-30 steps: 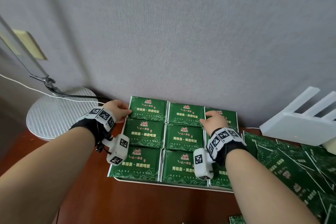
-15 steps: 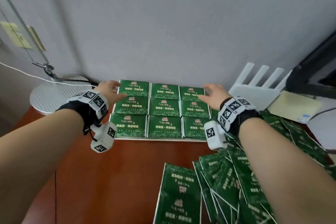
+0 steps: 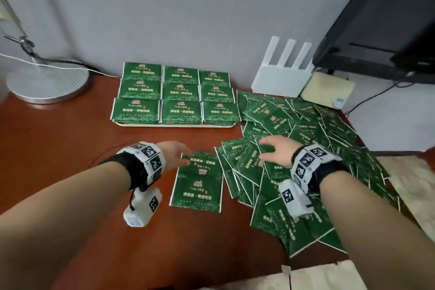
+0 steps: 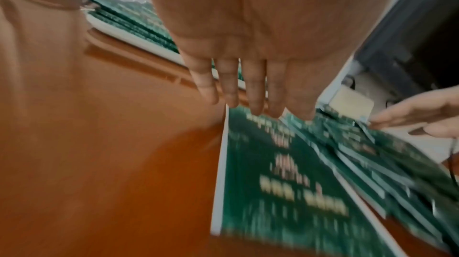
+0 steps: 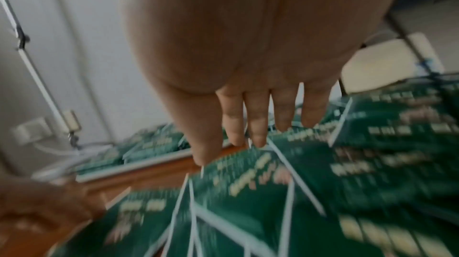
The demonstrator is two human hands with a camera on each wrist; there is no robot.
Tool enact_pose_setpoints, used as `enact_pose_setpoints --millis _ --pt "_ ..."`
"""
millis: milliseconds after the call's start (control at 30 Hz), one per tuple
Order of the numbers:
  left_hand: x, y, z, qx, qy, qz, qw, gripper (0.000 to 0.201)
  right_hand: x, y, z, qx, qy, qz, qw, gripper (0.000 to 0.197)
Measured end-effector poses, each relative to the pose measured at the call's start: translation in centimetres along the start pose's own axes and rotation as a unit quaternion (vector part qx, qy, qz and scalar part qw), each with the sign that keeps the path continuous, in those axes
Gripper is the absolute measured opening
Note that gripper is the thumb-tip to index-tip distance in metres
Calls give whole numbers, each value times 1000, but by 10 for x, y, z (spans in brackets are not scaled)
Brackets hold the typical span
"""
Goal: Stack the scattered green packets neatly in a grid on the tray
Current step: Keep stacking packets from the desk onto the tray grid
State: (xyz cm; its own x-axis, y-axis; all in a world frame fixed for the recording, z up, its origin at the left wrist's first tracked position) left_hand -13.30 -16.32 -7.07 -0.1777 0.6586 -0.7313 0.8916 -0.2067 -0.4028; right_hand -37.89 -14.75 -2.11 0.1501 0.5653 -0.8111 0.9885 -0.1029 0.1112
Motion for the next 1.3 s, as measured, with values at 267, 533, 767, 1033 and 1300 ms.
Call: enact_pose_setpoints --millis 267,533,767,1033,1300 --pt "94 -3 -18 -67 -47 78 994 62 103 18 14 -86 -19 -150 985 61" --pt "122 3 -49 -183 -136 -6 974 56 117 47 12 -188 -1 -104 977 57" --pt "139 33 -98 -288 -146 -69 944 52 127 84 0 -276 36 -56 959 47" --pt "133 51 -115 -360 -138 -85 919 25 87 23 44 -77 -28 -76 994 85" --pt "129 65 -109 -410 -130 -165 888 75 67 27 51 -66 -47 -110 991 64"
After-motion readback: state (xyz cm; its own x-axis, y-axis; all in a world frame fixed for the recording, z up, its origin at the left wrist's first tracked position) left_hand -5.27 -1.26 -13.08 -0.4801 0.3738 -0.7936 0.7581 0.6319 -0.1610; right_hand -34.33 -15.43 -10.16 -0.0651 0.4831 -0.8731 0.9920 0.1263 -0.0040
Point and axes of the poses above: each hand's wrist, its own z-axis towards the middle knuckle, its own x-axis out of the palm, y = z × x, the point moved 8 cm from there along z, towards the middle knuckle, and after that the axes turned 3 degrees about y, right-handed, at the moved point
